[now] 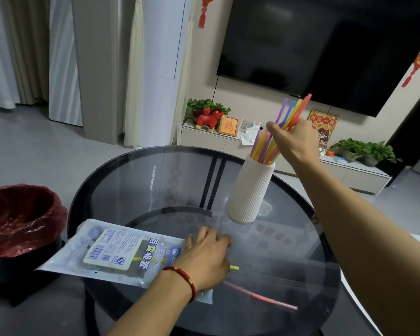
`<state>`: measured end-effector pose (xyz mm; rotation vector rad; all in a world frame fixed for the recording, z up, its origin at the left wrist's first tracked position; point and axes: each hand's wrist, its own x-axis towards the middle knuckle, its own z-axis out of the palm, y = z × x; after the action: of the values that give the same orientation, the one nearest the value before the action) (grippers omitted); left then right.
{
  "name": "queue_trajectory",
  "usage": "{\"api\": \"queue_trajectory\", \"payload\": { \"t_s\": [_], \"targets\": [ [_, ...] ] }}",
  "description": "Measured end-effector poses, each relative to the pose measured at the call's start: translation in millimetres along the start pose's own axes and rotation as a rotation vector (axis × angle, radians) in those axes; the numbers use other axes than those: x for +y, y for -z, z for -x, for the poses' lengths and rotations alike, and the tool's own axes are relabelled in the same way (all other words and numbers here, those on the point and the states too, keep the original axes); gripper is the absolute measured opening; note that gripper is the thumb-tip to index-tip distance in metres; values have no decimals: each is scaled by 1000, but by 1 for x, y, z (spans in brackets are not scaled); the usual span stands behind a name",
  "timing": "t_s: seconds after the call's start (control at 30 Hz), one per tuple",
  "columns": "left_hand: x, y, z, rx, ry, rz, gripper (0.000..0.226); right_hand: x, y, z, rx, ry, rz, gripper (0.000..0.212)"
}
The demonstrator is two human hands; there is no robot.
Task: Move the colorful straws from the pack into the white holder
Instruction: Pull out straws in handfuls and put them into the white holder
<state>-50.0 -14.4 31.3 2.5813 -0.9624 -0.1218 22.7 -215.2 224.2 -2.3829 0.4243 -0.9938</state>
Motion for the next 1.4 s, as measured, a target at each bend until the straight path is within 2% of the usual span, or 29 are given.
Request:
{"api": "queue_trajectory", "payload": {
  "t_s": [0.03, 0.1, 0.17, 0.23, 0.33, 0.43, 0.53, 0.6, 0.7, 0.77, 0.9, 0.97, 1.03, 1.13, 1.2, 1.27, 1.33, 1.4],
  "targets": [
    [-1, 0, -1, 1, 2, 3, 41, -2, 1, -1, 74, 12, -50, 40],
    [-1, 0, -2, 3, 5, 9, 43, -8, 5, -2, 212, 77, -167, 64],
    [-2, -1, -3, 3, 4, 14, 44, -11, 5, -1, 267, 189, -192, 82],
    [-2, -1, -3, 3, -1, 19, 44, -11, -1, 2, 178, 243, -106, 76],
    [-3, -2, -3, 8, -2, 19, 45, 0, -16, 9, -11, 252, 91, 51],
    [-5, -1, -2, 11, 4, 9, 45, 12, -25, 16, -84, 284, 213, 40],
    [-9, 3, 0, -8, 3, -31, 49, 22, -26, 17, -127, 325, 295, 40],
    [-13, 5, 2, -24, -16, -118, 62, 25, -22, 15, -128, 359, 307, 45],
    [-23, 7, 11, -55, -25, -198, 87, 25, -15, 14, -20, 421, 248, 62],
    [-27, 8, 17, -91, -18, -200, 96, 26, -11, 10, -43, 427, 264, 70],
    [-25, 8, 22, -128, -13, -169, 111, 24, -10, 8, -271, 308, 308, 47],
    [-27, 6, 23, -160, -10, -179, 123, 23, -9, 13, -270, 344, 362, 41],
    [-33, 2, 25, -204, -8, -201, 132, 23, -5, 19, -225, 396, 340, 47],
    [-39, -2, 27, -228, -17, -231, 133, 27, 10, 49, -85, 434, 138, 45],
    [-39, -1, 26, -187, -28, -231, 130, 36, 17, 86, -68, 381, 12, 33],
    [-37, -1, 26, -123, -42, -264, 128, 55, 15, 129, -134, 250, 18, 26],
    [-34, -2, 27, -55, -49, -308, 126, 79, 10, 167, -276, 35, 161, 29],
    [-30, 0, 27, -21, -45, -338, 117, 100, 8, 194, -521, -241, 308, 44]
  ]
}}
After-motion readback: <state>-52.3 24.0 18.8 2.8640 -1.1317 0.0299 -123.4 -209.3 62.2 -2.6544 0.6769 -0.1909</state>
